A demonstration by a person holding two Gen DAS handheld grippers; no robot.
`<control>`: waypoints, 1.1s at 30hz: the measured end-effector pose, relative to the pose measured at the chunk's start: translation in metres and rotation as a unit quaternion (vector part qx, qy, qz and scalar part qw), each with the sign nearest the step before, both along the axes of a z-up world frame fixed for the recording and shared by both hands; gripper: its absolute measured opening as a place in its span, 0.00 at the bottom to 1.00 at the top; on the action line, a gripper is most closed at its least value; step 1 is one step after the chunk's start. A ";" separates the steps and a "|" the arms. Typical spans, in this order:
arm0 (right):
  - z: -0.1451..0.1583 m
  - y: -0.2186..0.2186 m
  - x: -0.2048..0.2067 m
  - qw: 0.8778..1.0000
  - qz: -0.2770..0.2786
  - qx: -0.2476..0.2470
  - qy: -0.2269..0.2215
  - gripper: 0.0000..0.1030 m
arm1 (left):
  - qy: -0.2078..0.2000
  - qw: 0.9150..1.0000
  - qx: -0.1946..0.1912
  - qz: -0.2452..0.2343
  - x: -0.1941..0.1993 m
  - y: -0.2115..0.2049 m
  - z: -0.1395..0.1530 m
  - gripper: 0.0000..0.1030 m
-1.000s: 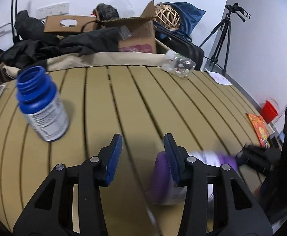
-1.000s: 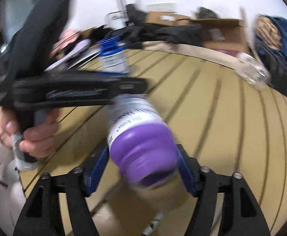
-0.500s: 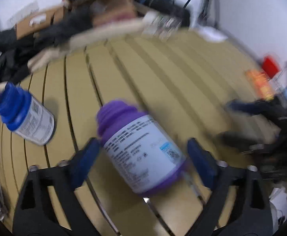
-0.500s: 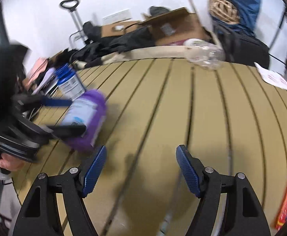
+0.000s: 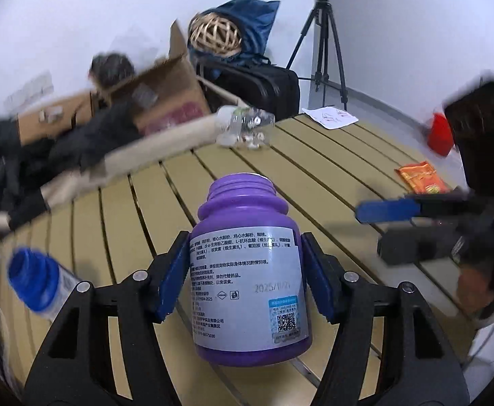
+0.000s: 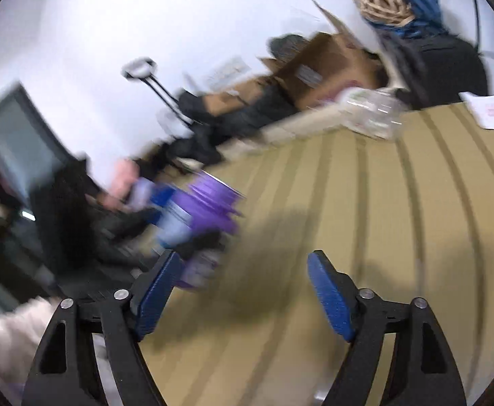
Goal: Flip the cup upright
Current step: 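Rotate the held bottle cap-up with the left gripper toward the right gripper, then grasp the upright bottle with the right gripper and lower it onto the table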
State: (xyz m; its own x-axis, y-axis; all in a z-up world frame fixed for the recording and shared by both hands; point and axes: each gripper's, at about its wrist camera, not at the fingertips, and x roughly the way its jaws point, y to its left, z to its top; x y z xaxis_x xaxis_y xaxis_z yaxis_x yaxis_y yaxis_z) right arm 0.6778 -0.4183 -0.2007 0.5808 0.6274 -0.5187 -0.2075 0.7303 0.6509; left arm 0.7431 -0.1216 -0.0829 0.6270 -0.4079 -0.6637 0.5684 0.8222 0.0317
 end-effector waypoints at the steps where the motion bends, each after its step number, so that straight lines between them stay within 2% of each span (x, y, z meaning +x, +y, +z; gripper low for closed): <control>1: 0.001 0.001 0.008 1.000 0.007 0.016 0.006 0.81 | -0.007 1.000 -0.005 -0.007 0.000 -0.001 0.002 0.58; 5: -0.004 0.006 0.046 0.996 0.043 0.060 0.043 0.81 | -0.052 0.995 -0.068 -0.056 -0.001 0.004 0.015 0.58; 8: -0.009 0.003 0.065 0.991 0.041 0.110 0.056 0.81 | -0.053 0.993 -0.081 -0.068 0.001 0.009 0.016 0.58; 12: -0.017 0.005 0.081 0.983 0.053 0.162 0.076 0.81 | -0.063 0.992 -0.073 -0.076 0.006 0.011 0.015 0.58; 13: -0.020 0.006 0.084 0.981 0.052 0.170 0.081 0.79 | -0.062 0.993 -0.074 -0.075 0.009 0.011 0.015 0.58; 14: -0.022 0.006 0.087 0.981 0.043 0.173 0.081 0.67 | -0.062 0.992 -0.076 -0.075 0.013 0.013 0.016 0.58; 15: -0.022 0.006 0.088 0.980 0.041 0.181 0.078 0.63 | -0.059 0.993 -0.071 -0.073 0.017 0.014 0.016 0.58; 17: -0.017 0.006 0.092 0.984 0.026 0.163 0.068 0.59 | -0.056 0.993 -0.066 -0.079 0.025 0.014 0.017 0.58; 19: -0.005 0.007 0.095 0.992 0.007 0.119 0.051 0.55 | -0.047 0.993 -0.056 -0.091 0.036 0.013 0.020 0.58; 22: 0.015 0.012 0.096 0.999 -0.014 0.047 0.021 0.55 | -0.042 0.987 -0.054 -0.145 0.054 0.013 0.037 0.61; 23: 0.023 0.015 0.097 0.999 -0.018 0.033 0.008 0.55 | -0.054 0.986 -0.056 -0.149 0.057 0.014 0.043 0.64; 24: 0.033 0.018 0.097 0.999 -0.023 0.021 -0.008 0.55 | -0.064 0.983 -0.063 -0.160 0.063 0.016 0.052 0.75; 27: 0.053 0.027 0.100 0.998 -0.035 -0.023 -0.045 0.55 | -0.064 0.978 -0.078 -0.183 0.081 0.023 0.066 0.83; 29: 0.065 0.039 0.102 0.993 -0.041 -0.082 -0.070 0.55 | -0.061 0.978 -0.063 -0.191 0.090 0.027 0.066 0.88; 31: 0.068 0.052 0.105 0.986 -0.038 -0.143 -0.081 0.55 | -0.072 0.975 -0.058 -0.204 0.096 0.037 0.064 0.89; 33: 0.065 0.059 0.112 0.982 -0.033 -0.170 -0.080 0.55 | -0.059 0.975 -0.060 -0.208 0.107 0.046 0.058 0.90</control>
State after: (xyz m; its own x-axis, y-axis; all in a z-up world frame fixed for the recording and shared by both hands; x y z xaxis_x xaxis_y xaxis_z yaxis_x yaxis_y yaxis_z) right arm 0.7898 -0.3591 -0.1359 0.7054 0.3925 -0.5902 -0.2320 0.9146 0.3311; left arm 0.8496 -0.0759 -0.0246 0.4596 -0.7129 -0.5296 0.8516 0.5230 0.0351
